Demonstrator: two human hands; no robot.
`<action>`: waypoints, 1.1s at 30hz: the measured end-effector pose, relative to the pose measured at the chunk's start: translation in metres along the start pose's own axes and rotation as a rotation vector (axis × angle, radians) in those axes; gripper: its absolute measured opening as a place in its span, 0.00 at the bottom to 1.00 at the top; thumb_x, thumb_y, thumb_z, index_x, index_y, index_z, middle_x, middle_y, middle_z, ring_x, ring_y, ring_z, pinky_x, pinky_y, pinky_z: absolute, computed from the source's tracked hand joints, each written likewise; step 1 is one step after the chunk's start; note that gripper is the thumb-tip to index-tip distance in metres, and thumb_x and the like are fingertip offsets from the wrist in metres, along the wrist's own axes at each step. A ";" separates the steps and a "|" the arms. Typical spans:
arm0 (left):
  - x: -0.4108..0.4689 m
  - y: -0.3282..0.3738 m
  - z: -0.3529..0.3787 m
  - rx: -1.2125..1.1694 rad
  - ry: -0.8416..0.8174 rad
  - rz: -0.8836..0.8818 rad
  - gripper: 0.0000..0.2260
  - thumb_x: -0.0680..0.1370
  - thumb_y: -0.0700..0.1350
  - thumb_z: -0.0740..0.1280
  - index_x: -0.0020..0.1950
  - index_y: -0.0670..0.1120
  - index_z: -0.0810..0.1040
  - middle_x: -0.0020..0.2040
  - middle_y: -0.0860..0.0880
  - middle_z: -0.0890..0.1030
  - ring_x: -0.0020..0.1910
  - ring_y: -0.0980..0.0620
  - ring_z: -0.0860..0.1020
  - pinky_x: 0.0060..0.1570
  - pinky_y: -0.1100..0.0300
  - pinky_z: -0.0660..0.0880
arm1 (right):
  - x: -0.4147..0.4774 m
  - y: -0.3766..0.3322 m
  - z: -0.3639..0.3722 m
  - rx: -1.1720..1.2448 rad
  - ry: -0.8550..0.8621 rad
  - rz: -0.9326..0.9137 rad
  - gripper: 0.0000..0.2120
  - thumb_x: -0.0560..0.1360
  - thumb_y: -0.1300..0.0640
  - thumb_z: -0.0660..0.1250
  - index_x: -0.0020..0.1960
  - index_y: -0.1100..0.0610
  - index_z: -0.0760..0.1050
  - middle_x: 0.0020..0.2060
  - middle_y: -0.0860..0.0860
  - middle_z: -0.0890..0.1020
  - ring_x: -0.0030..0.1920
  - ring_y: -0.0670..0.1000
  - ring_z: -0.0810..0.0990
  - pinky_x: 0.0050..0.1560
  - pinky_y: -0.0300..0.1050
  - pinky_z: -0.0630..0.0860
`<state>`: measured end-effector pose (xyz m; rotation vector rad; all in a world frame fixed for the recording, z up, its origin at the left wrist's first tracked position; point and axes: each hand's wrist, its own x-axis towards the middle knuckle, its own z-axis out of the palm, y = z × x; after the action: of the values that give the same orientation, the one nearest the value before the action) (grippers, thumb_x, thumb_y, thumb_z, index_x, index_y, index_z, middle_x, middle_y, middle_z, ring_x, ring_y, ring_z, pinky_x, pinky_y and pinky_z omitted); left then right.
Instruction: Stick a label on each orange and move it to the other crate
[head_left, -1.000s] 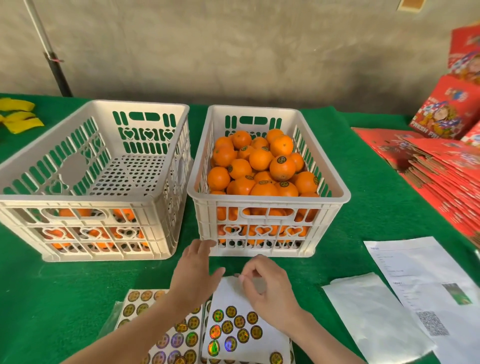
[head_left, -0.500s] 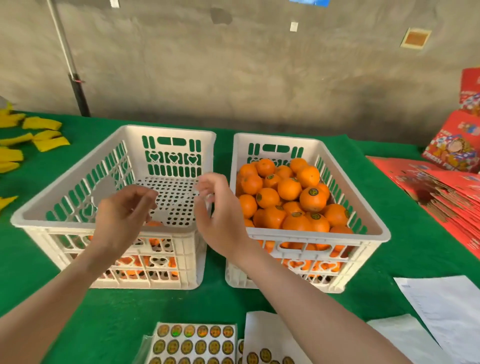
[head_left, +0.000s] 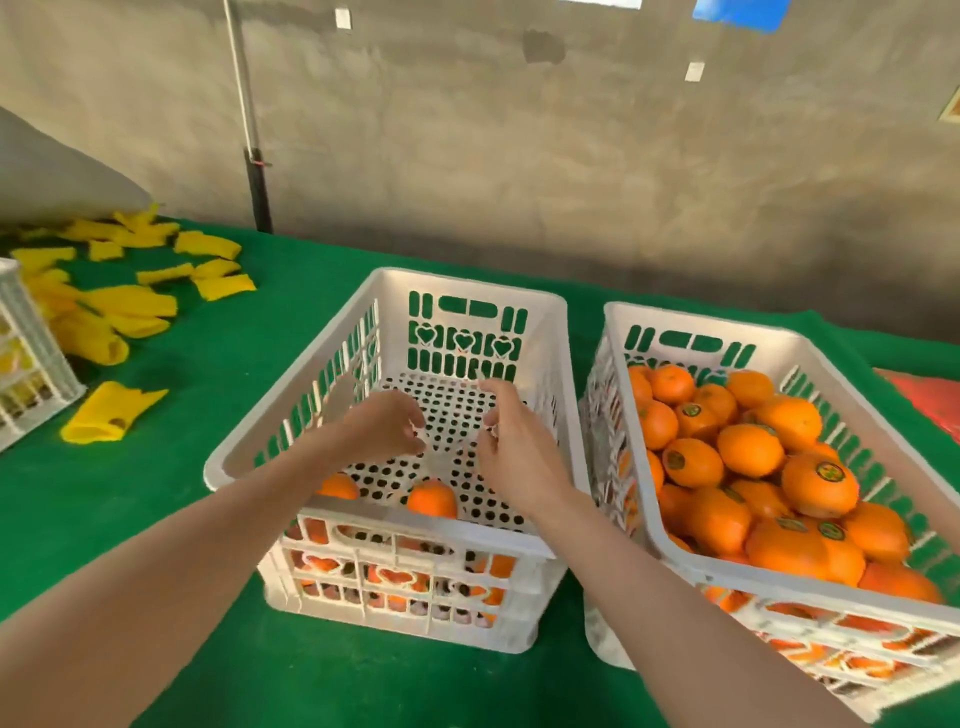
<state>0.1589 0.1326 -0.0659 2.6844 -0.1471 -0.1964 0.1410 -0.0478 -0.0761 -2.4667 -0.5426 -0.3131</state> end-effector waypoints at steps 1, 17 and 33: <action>0.011 0.005 0.005 0.119 -0.131 0.031 0.19 0.76 0.44 0.69 0.66 0.44 0.73 0.66 0.45 0.75 0.62 0.47 0.75 0.66 0.55 0.69 | 0.000 0.000 0.000 -0.014 -0.016 0.002 0.30 0.76 0.65 0.63 0.73 0.51 0.56 0.45 0.47 0.74 0.40 0.46 0.74 0.32 0.35 0.68; 0.073 0.009 0.046 -0.203 -0.528 -0.105 0.34 0.72 0.39 0.73 0.72 0.50 0.61 0.63 0.40 0.73 0.51 0.41 0.81 0.43 0.56 0.81 | -0.001 -0.002 -0.004 0.045 0.109 0.097 0.26 0.77 0.61 0.61 0.72 0.48 0.56 0.58 0.48 0.75 0.49 0.46 0.76 0.47 0.41 0.75; -0.030 0.087 -0.013 -1.489 -0.232 -0.158 0.26 0.66 0.56 0.71 0.62 0.50 0.73 0.63 0.39 0.72 0.51 0.42 0.78 0.37 0.56 0.79 | -0.040 -0.002 -0.088 0.649 0.052 0.072 0.10 0.76 0.61 0.65 0.39 0.51 0.73 0.55 0.43 0.76 0.55 0.30 0.70 0.49 0.21 0.65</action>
<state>0.1253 0.0644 -0.0132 1.1826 0.1193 -0.4401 0.0958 -0.1110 -0.0179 -1.8387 -0.4440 -0.1396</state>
